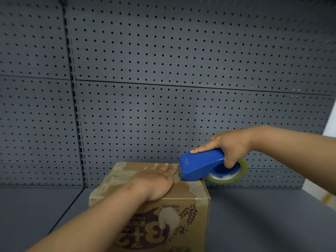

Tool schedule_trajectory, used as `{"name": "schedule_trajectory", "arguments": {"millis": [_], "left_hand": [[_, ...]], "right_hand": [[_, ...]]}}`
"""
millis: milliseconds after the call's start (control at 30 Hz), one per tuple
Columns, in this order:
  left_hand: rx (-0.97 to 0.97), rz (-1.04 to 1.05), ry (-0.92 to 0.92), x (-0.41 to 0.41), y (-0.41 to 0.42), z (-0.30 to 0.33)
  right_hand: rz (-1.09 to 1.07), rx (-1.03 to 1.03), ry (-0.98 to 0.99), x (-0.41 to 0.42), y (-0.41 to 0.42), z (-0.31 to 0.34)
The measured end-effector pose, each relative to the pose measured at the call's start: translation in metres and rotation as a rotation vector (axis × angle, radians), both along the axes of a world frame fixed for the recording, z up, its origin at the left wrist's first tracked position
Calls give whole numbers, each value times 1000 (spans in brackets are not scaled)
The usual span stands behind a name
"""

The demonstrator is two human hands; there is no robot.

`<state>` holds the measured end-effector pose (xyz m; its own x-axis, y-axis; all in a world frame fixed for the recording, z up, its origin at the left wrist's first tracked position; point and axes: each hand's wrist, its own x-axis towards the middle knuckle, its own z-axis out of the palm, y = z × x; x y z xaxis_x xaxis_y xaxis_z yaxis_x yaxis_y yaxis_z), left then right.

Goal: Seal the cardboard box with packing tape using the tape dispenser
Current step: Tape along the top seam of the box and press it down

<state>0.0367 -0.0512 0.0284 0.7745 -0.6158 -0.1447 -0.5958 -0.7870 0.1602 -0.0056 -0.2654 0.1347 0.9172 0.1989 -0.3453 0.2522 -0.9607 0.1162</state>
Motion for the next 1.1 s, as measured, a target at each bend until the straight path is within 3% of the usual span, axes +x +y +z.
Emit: {"name": "schedule_trajectory", "arguments": {"millis": [600,1100], "left_hand": [[0,8,10,-6,0,1],[5,11,3,-9,0,3]], "right_hand": [[-118,132,26,-37,-63,-5],[-129,45,74,-43,-66,-18]]}}
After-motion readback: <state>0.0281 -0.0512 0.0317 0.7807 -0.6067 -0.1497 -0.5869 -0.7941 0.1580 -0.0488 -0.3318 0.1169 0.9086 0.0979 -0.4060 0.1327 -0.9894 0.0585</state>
